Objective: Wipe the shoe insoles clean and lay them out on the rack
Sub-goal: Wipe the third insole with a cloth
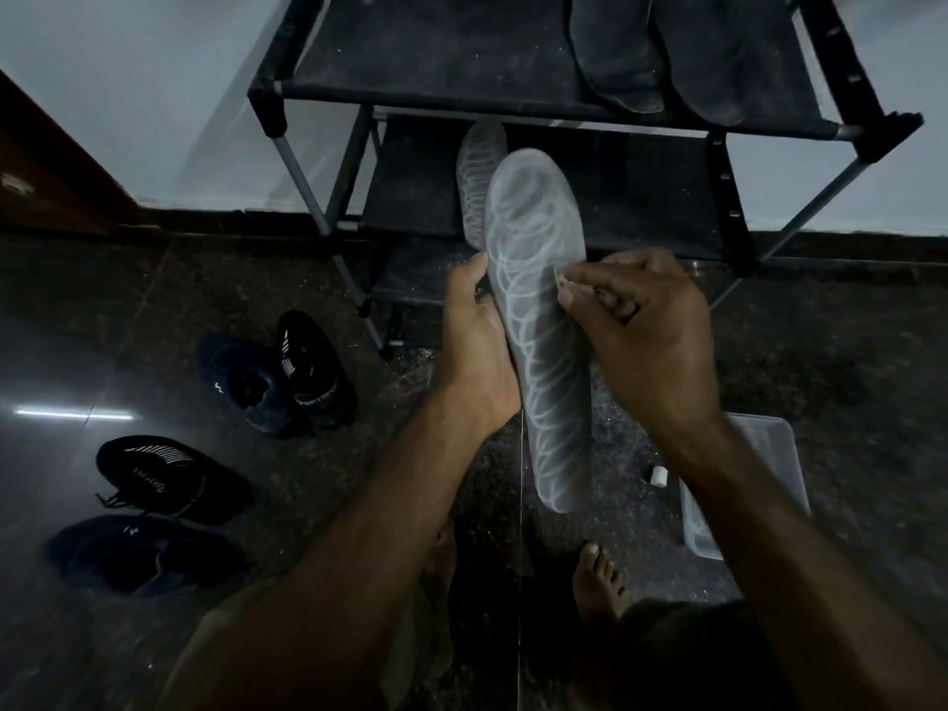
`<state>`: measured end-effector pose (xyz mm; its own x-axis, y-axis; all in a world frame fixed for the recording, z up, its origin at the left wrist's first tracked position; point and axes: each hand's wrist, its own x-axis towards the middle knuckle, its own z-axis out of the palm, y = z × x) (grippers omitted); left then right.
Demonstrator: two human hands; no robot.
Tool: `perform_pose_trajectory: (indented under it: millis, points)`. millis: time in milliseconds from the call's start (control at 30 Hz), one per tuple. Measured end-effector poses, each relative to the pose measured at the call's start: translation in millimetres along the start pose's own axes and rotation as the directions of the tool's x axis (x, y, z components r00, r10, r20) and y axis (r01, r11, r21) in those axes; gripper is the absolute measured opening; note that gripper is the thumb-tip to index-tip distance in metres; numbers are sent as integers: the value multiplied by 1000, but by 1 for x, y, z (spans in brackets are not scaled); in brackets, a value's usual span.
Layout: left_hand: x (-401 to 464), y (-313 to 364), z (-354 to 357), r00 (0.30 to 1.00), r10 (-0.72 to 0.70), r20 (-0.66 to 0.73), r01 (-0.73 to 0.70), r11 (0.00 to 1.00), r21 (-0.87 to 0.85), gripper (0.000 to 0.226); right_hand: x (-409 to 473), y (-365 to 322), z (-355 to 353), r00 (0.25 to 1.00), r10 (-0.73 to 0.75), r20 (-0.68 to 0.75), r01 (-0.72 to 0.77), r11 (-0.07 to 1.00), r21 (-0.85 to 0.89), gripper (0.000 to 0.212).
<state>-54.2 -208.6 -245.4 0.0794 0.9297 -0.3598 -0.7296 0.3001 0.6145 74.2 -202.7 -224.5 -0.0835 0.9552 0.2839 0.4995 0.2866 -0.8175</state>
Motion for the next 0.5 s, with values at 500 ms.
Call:
perform_pose_trajectory:
  millis: [500]
  points:
    - [-5, 5, 5, 999, 45, -12, -45, 998, 49, 53, -5, -11, 5, 993, -120, -6, 120, 991, -60, 17]
